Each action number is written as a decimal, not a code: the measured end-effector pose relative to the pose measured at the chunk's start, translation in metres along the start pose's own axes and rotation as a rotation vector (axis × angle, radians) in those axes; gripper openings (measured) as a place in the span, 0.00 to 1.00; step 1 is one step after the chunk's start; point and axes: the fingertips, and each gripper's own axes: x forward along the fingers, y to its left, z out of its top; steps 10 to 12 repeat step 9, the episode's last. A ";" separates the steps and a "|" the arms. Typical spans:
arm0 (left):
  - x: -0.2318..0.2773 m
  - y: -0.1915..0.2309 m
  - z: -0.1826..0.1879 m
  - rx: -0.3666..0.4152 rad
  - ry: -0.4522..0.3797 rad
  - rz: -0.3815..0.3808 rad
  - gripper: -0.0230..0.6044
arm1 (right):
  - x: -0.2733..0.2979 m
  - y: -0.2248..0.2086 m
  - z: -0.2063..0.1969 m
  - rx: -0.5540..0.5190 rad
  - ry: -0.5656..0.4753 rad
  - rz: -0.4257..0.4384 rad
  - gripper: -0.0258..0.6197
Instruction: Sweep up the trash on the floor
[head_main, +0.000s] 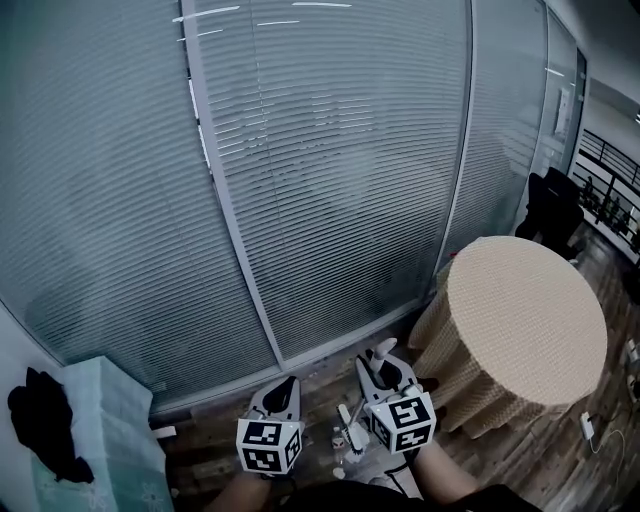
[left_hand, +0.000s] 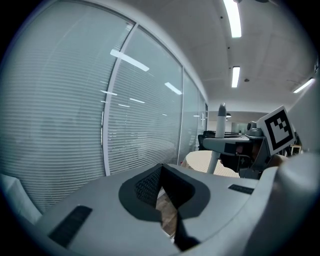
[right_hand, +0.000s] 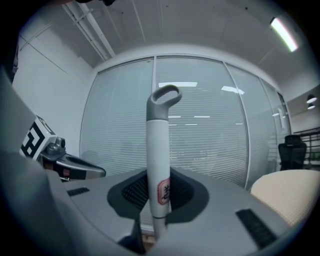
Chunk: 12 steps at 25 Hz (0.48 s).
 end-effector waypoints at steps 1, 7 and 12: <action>0.000 -0.001 0.000 0.001 0.001 0.000 0.03 | 0.000 -0.001 -0.001 0.003 0.003 0.001 0.16; 0.001 -0.001 -0.004 -0.002 -0.002 -0.006 0.03 | 0.003 0.001 -0.005 0.021 0.009 0.021 0.16; 0.003 -0.005 -0.006 -0.002 0.000 -0.013 0.03 | 0.004 0.001 -0.004 0.026 0.006 0.029 0.16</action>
